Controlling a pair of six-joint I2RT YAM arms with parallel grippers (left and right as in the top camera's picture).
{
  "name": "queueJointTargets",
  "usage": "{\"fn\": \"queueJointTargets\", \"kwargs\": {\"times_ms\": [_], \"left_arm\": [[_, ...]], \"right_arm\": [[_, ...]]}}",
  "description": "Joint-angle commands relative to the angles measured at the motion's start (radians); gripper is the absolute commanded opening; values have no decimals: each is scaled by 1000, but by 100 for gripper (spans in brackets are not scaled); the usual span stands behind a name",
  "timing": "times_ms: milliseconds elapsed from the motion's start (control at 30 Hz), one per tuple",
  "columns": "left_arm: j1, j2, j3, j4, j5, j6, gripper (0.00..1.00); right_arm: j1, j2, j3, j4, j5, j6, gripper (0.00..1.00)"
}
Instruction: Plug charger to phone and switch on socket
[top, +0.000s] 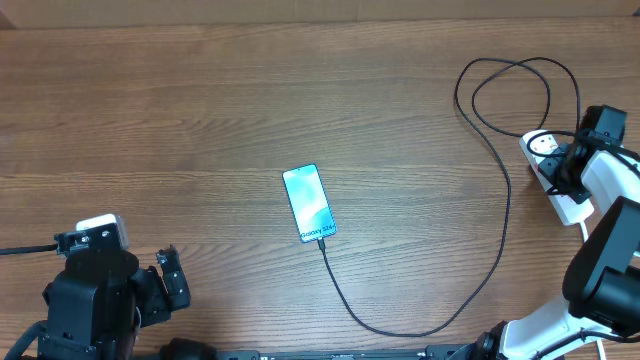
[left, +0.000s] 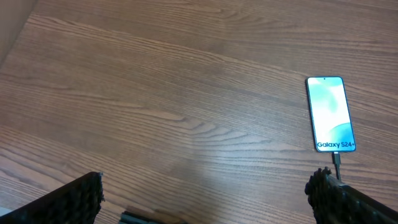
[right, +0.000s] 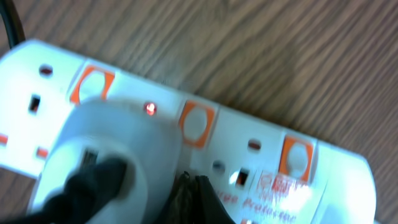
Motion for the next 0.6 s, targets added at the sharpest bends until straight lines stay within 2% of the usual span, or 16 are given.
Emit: {"fn": "queueJointTargets", "kwargs": {"times_ms": [0, 333, 567], "left_arm": [[10, -22, 0, -2, -6, -17, 100], [149, -279, 0, -3, -7, -17, 100], [201, -455, 0, -3, -7, -17, 100]], "right_arm": [[34, 23, -3, -48, -28, 51, 4], [53, -188, 5, -114, -13, 106, 4], [137, -389, 5, -126, -41, 113, 4]]}}
